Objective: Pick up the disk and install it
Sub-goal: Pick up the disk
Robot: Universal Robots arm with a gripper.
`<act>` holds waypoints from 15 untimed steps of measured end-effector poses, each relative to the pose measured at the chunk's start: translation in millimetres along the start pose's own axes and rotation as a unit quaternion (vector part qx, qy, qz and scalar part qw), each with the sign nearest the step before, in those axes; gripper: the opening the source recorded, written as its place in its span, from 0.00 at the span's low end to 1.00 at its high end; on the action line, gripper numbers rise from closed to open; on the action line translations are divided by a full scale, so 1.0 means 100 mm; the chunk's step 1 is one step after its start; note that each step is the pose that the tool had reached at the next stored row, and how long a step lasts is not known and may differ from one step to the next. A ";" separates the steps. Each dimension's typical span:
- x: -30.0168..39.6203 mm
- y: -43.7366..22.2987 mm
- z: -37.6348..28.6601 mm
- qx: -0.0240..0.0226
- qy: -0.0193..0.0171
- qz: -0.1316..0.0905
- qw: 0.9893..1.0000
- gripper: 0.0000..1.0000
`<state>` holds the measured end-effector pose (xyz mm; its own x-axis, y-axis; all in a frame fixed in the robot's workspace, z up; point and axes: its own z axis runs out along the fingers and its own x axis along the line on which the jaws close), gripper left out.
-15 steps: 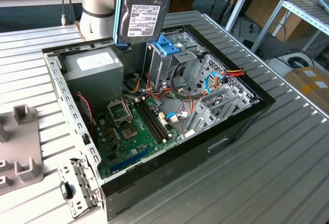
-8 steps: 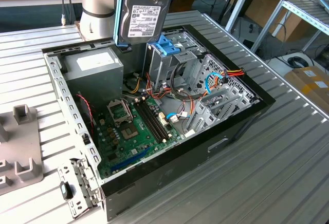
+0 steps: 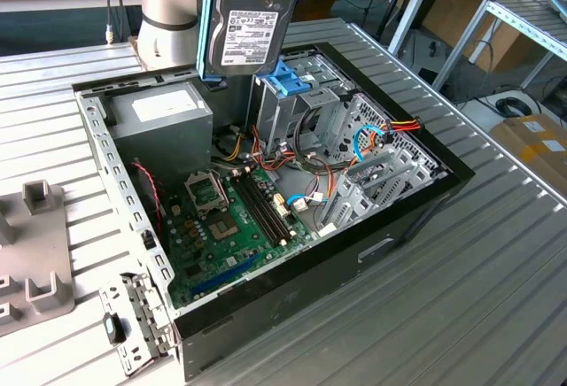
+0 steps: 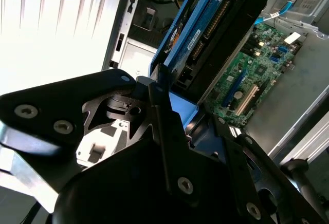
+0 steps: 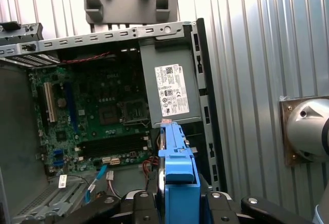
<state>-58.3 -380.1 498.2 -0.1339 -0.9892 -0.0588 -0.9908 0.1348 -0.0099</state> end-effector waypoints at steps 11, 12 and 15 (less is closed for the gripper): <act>0.038 -0.005 -0.002 0.000 0.000 0.000 1.000 0.37; 0.044 -0.006 -0.003 0.000 0.000 0.000 1.000 0.37; 0.062 -0.009 -0.004 0.000 0.000 0.000 1.000 0.37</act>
<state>-58.2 -386.4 498.2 -0.1339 -0.9893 -0.0587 -0.9908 0.1347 -0.0100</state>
